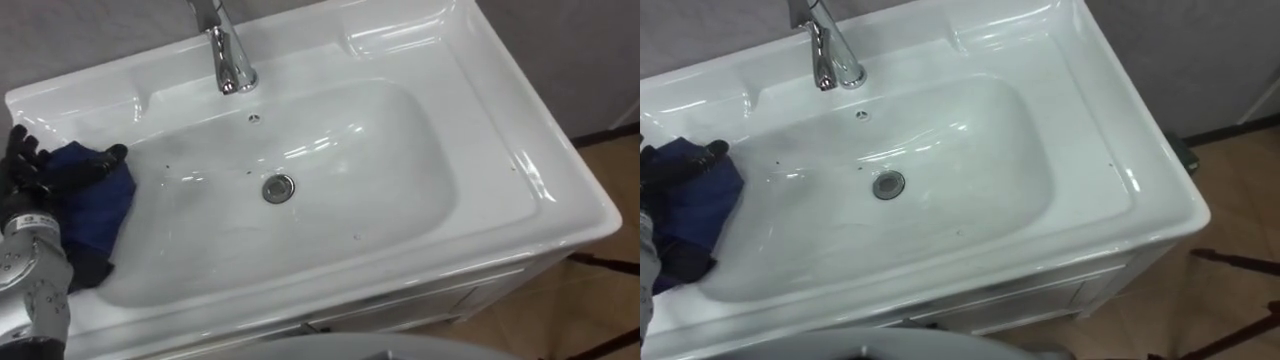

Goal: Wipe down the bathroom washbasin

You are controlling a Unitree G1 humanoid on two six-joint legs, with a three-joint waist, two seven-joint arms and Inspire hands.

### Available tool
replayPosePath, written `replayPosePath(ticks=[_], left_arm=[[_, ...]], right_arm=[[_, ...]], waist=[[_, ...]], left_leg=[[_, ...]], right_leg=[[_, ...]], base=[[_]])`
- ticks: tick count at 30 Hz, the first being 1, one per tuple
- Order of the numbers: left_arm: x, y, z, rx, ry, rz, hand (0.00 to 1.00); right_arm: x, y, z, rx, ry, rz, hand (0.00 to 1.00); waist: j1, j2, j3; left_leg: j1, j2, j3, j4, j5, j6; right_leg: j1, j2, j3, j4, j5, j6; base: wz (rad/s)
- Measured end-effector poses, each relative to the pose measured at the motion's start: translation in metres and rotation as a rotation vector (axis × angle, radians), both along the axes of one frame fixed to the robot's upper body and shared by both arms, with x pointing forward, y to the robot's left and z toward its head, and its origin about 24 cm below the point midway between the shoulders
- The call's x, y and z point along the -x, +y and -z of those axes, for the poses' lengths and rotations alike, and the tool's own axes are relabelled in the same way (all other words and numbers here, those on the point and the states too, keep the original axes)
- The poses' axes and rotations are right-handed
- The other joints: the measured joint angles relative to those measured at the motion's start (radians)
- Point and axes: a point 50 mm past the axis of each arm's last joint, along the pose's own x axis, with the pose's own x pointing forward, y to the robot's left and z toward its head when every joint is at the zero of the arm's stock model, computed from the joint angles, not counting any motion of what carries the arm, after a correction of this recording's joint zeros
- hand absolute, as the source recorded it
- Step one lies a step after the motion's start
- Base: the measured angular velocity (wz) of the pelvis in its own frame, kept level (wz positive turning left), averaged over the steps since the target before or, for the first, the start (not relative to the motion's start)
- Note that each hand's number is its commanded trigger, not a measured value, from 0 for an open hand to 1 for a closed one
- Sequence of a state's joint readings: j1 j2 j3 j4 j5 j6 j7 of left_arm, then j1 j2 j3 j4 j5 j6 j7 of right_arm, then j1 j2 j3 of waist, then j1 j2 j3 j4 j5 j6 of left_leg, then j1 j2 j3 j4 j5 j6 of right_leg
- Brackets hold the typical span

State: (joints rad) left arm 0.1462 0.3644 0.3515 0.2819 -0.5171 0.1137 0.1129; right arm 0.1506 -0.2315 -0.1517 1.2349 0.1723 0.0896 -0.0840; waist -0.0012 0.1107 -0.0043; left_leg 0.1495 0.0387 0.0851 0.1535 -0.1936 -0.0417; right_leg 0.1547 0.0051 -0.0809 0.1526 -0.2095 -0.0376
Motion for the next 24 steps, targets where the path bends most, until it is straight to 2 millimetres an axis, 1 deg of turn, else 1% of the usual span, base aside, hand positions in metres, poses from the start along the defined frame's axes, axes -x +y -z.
replayPosePath(ticks=[2, 5, 7, 8, 10, 12, 14, 16, 17, 18, 19, 20, 21, 23, 24], left_arm=[[-0.002, -0.001, -0.002, -0.011, -0.003, 0.008, 0.00], [-0.001, 0.001, -0.003, -0.093, 0.037, 0.018, 0.00], [-0.001, 0.002, -0.004, -0.154, 0.066, 0.018, 0.00], [-0.002, 0.003, -0.006, -0.202, 0.083, 0.012, 0.00], [-0.007, 0.005, -0.012, -0.276, 0.092, -0.002, 0.00], [-0.012, 0.010, -0.022, -0.431, 0.117, -0.032, 0.00], [-0.013, 0.015, -0.031, -0.524, 0.123, -0.070, 0.00], [-0.013, 0.018, -0.041, -0.630, 0.123, -0.097, 0.00], [-0.014, 0.019, -0.050, -0.691, 0.109, -0.118, 0.00], [-0.015, 0.020, -0.060, -0.745, 0.084, -0.145, 0.00], [-0.015, 0.020, -0.065, -0.770, 0.071, -0.161, 0.00], [-0.015, 0.020, -0.076, -0.822, 0.039, -0.193, 0.00], [-0.014, 0.021, -0.084, -0.870, 0.009, -0.220, 0.00], [-0.013, 0.024, -0.094, -0.942, -0.014, -0.249, 0.00], [-0.013, 0.024, -0.099, -0.967, -0.028, -0.261, 0.00]], right_arm=[[0.003, 0.000, 0.000, 0.001, 0.005, 0.002, 0.00], [0.003, 0.000, 0.000, 0.005, -0.001, -0.001, 0.00], [0.003, 0.001, 0.000, 0.009, -0.007, 0.002, 0.00], [0.002, 0.001, 0.000, 0.013, -0.015, 0.002, 0.00], [0.002, 0.001, 0.000, 0.015, -0.015, 0.002, 0.00], [0.002, 0.002, 0.000, 0.013, -0.011, 0.002, 0.00], [0.003, 0.002, 0.000, 0.016, -0.008, -0.010, 0.00], [0.004, 0.002, 0.000, 0.019, -0.002, -0.024, 0.00], [0.010, 0.002, 0.001, 0.019, 0.012, -0.020, 0.00], [0.011, 0.002, 0.001, 0.019, 0.014, -0.020, 0.00], [0.012, 0.002, 0.001, 0.020, 0.017, -0.018, 0.00], [0.014, 0.002, 0.001, 0.024, 0.022, -0.016, 0.00], [0.015, 0.002, 0.000, 0.028, 0.026, -0.015, 0.00], [0.016, 0.001, 0.000, 0.029, 0.029, -0.018, 0.00], [0.017, 0.001, 0.000, 0.029, 0.035, -0.026, 0.00]], waist=[[0.006, 0.002, -0.0024], [0.009, 0.003, -0.0026], [0.009, 0.000, -0.0006], [0.010, -0.005, 0.0026], [0.014, -0.003, 0.0030], [0.011, -0.010, 0.0062], [0.012, -0.006, 0.0043], [0.009, -0.007, 0.0063], [0.008, -0.004, 0.0090], [0.009, -0.004, 0.0089], [0.010, -0.001, 0.0094], [0.010, 0.000, 0.0085], [0.011, 0.006, 0.0083], [0.011, 0.015, 0.0078], [0.011, 0.018, 0.0089]], left_leg=[[0.002, 0.000, 0.001, 0.000, 0.000, 0.000], [0.005, 0.001, 0.001, -0.001, 0.000, 0.000], [0.009, 0.001, -0.004, -0.003, 0.000, 0.000], [0.010, 0.001, -0.005, -0.003, 0.000, 0.000], [0.008, 0.001, -0.005, -0.002, 0.000, 0.000], [0.007, 0.000, -0.006, -0.001, 0.000, 0.000], [0.005, 0.000, -0.005, 0.001, 0.000, 0.000], [0.001, 0.000, -0.006, 0.004, 0.000, 0.000], [0.000, 0.000, -0.006, 0.007, 0.000, 0.000], [-0.001, 0.000, -0.006, 0.007, 0.000, 0.000], [-0.001, 0.000, -0.006, 0.007, 0.000, 0.000], [-0.002, 0.000, -0.006, 0.007, 0.000, 0.000], [-0.003, 0.000, -0.006, 0.007, 0.000, 0.000], [-0.002, 0.000, -0.006, 0.007, 0.000, 0.000], [-0.002, -0.001, -0.006, 0.007, 0.000, 0.000]], right_leg=[[0.000, 0.000, 0.001, 0.000, 0.000, 0.000], [0.004, 0.001, -0.001, 0.002, 0.000, 0.000], [0.005, 0.000, -0.002, 0.005, 0.000, 0.000], [0.004, 0.000, -0.001, 0.007, 0.000, 0.000], [0.004, -0.001, -0.001, 0.006, 0.000, 0.000], [0.005, 0.000, -0.001, 0.001, 0.000, 0.000], [0.005, 0.000, -0.003, 0.000, 0.000, 0.000], [0.002, 0.000, -0.002, 0.000, 0.000, 0.000], [0.002, -0.001, -0.001, -0.001, 0.000, 0.000], [0.003, -0.001, -0.001, -0.001, 0.000, 0.000], [0.003, -0.001, 0.000, 0.000, 0.000, 0.000], [0.003, -0.001, 0.000, 0.001, 0.000, 0.000], [0.003, -0.001, 0.000, 0.001, 0.000, 0.000], [0.003, -0.001, 0.000, 0.001, 0.000, -0.001], [0.003, -0.001, -0.001, 0.001, 0.000, -0.001]], base=[[0.00], [0.00], [0.00], [0.00], [0.02], [0.04], [0.00], [0.00], [0.00], [0.00], [0.00], [0.00], [0.00], [-0.04], [0.00]])
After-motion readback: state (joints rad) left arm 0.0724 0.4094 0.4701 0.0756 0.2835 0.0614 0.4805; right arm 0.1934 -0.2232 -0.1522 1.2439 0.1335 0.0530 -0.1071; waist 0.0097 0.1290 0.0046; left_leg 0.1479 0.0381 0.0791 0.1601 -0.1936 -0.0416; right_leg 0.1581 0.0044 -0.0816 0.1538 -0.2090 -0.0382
